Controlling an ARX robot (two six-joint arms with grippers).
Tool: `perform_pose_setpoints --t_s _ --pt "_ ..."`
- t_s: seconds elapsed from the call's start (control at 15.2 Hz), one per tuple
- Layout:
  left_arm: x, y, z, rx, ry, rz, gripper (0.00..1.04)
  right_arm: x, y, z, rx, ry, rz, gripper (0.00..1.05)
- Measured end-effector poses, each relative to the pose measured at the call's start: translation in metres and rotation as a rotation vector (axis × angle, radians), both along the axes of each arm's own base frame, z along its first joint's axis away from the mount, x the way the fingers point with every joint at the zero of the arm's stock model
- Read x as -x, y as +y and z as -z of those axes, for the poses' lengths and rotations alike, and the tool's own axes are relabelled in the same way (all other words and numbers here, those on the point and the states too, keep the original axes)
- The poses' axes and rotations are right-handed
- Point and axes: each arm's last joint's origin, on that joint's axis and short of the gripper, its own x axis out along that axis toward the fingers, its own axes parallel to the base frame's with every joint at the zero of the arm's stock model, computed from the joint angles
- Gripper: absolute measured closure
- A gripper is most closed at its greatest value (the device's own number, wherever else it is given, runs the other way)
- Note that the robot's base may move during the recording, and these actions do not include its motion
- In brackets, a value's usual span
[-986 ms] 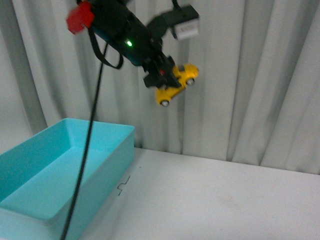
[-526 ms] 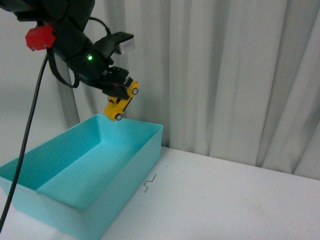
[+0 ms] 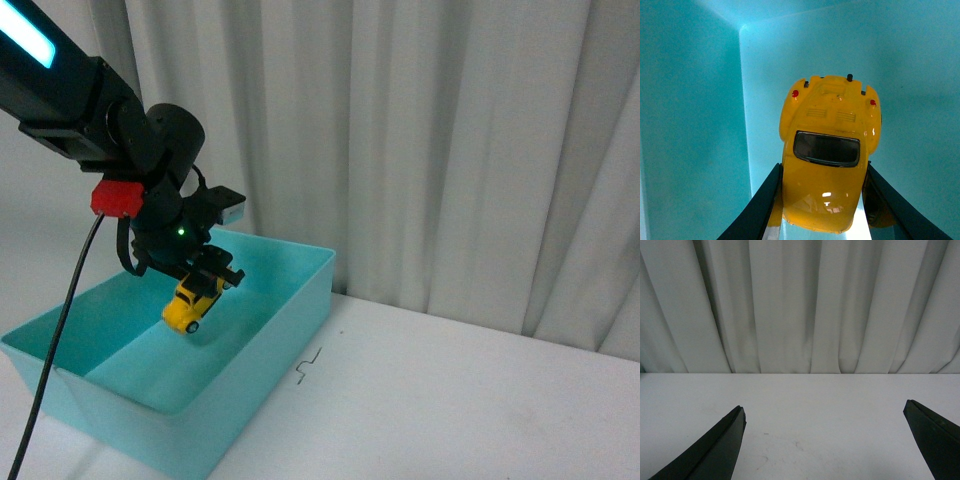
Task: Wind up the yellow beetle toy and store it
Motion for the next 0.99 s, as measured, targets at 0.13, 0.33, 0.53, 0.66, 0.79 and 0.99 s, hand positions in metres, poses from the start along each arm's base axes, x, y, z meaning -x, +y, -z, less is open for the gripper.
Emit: perform_pose_setpoints --t_s 0.13,0.33,0.53,0.66,0.79,0.99 --pt "-0.001 0.002 0.015 0.009 0.036 -0.015 0.66 0.0 0.0 0.0 0.0 0.0 0.0 0.07" --pt "0.0 0.001 0.023 0.026 0.067 -0.025 0.65 0.0 0.0 0.0 0.0 0.0 0.0 0.07" --pt "0.0 -0.001 0.023 0.088 0.055 -0.018 0.3 0.0 0.0 0.0 0.0 0.0 0.0 0.07" --pt "0.005 -0.002 0.004 0.133 -0.059 0.013 0.07 0.0 0.0 0.0 0.0 0.0 0.0 0.07" --pt "0.023 -0.003 -0.045 0.137 -0.258 0.065 0.07 0.0 0.0 0.0 0.0 0.0 0.0 0.07" --pt "0.072 -0.019 -0.092 0.157 -0.69 0.124 0.19 0.0 0.0 0.0 0.0 0.0 0.0 0.07"
